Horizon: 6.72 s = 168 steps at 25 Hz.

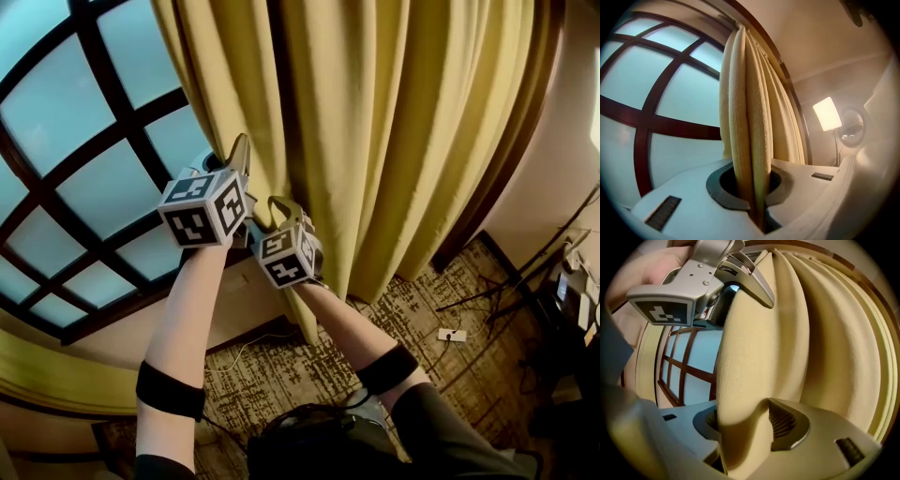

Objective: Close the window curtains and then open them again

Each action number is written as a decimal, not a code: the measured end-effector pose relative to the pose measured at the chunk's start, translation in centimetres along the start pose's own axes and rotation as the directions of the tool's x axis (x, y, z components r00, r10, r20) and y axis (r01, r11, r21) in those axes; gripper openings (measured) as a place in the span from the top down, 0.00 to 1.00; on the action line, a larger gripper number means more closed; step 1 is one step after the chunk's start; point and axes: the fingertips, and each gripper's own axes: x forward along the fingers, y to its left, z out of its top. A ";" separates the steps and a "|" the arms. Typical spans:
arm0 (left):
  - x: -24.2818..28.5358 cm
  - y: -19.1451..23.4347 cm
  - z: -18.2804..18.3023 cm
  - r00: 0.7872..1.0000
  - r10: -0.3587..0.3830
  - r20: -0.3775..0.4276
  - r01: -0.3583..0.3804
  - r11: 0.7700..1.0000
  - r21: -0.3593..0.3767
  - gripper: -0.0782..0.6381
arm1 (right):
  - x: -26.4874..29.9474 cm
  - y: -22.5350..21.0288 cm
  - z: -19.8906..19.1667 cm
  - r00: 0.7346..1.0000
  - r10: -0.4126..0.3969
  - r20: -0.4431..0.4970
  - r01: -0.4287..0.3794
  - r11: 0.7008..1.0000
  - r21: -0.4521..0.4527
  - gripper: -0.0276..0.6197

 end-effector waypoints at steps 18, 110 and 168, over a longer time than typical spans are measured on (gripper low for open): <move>6.8 -6.1 0.5 1.000 -0.020 0.004 0.020 1.000 0.002 0.88 | -2.0 -9.6 -1.7 1.000 0.019 0.022 -0.021 0.995 0.100 0.90; 34.2 -27.5 10.4 0.975 -0.087 0.206 0.092 0.996 -0.014 0.89 | -7.9 -49.0 0.0 0.978 -0.095 0.188 0.055 0.977 0.204 0.91; 46.7 -41.9 4.5 0.969 -0.221 0.114 0.225 0.974 -0.022 0.89 | -11.8 -64.5 -9.6 0.989 -0.119 0.085 0.096 0.967 0.238 0.91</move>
